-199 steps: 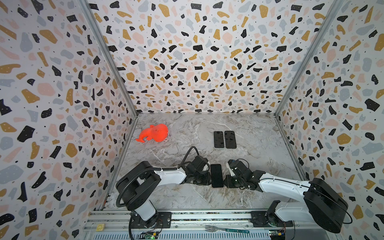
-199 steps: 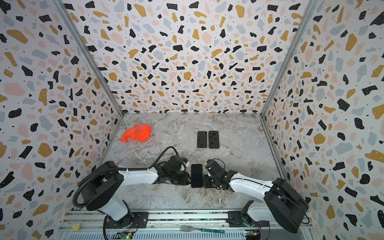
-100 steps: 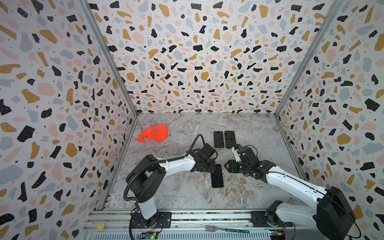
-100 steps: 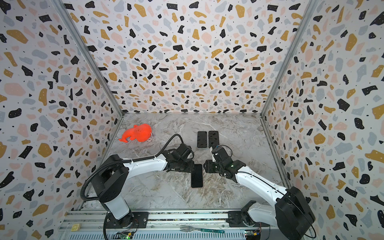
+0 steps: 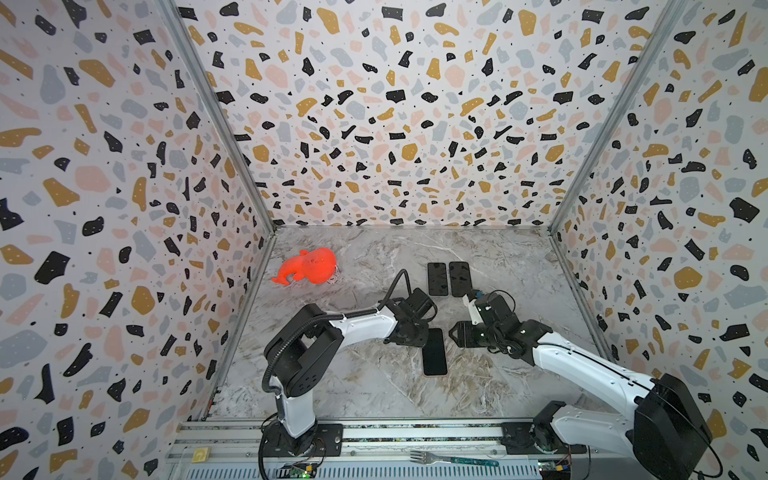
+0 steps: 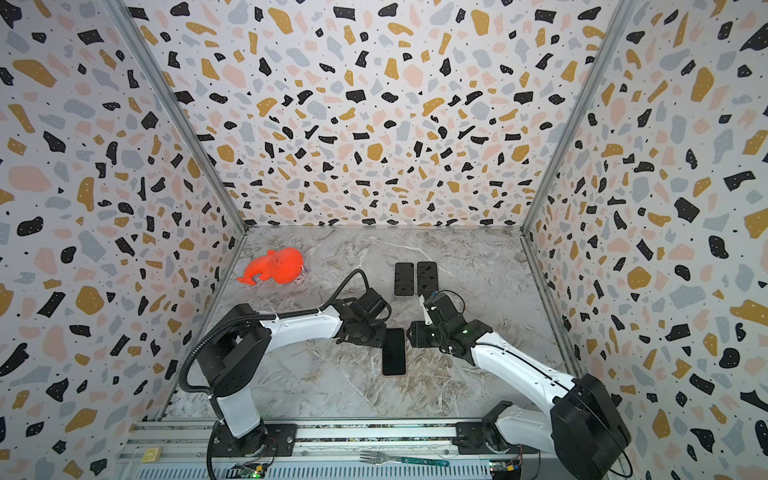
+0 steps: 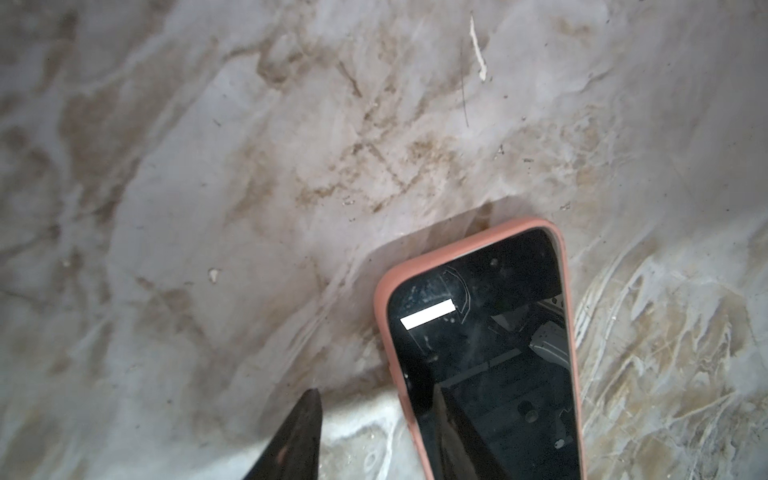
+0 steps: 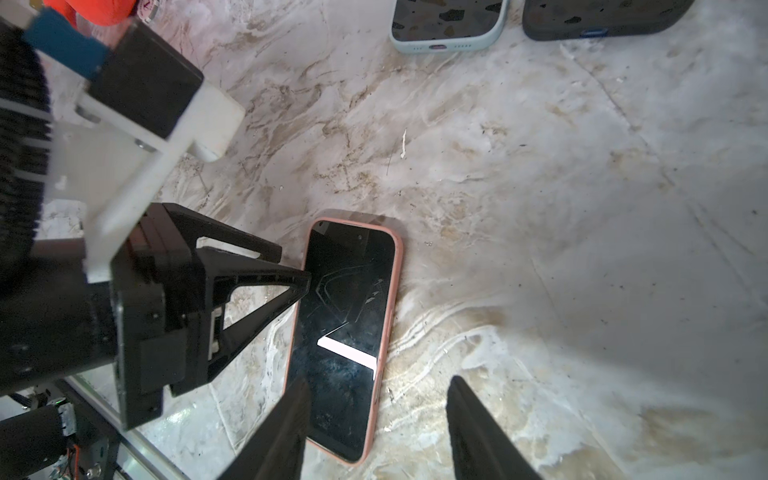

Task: Put the phone into the phone case
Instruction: 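Open both grippers and lift them away from the cased phone, then grasp the pink-cased phone's end with the left gripper while the right draws back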

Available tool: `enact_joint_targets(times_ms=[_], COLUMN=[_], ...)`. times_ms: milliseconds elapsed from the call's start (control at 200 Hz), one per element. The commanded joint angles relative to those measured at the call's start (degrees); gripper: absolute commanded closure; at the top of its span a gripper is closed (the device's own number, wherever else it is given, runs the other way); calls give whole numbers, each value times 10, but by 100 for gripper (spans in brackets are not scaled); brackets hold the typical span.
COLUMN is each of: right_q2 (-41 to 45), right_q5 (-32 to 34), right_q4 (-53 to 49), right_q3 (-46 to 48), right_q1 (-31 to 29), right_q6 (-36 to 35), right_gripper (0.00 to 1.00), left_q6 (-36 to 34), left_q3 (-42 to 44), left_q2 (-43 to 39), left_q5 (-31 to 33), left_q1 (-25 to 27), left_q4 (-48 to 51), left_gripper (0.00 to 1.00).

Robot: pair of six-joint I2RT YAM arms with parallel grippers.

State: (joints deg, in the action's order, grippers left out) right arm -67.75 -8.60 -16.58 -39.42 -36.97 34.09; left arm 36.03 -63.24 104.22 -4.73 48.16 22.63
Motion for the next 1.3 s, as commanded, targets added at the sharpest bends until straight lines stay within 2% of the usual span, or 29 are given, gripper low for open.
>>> enact_joint_targets(times_ms=[0,446,596,736,1036,1296], right_q2=[10,6,-7,-40,-167,-210], right_q5=[-8,-13,-15,-12,-23,-46], right_q4=[-2,13,34,68,125,157], right_q3=[5,19,33,30,-25,-42], right_q1=[-1,-5,-21,-31,-12,-1], right_q6=[4,11,24,20,-45,-48], right_gripper=[45,58,59,59,59,63], left_q6=[-5,-2,2,3,2,1], left_q3=[15,42,57,65,66,71], left_q2=[1,15,19,19,19,21], left_q5=[13,13,8,3,1,-5], left_q1=[-2,-2,-2,-2,-1,-2], left_q4=[1,-16,-29,-36,-37,-46], left_gripper=[58,71,75,76,78,79])
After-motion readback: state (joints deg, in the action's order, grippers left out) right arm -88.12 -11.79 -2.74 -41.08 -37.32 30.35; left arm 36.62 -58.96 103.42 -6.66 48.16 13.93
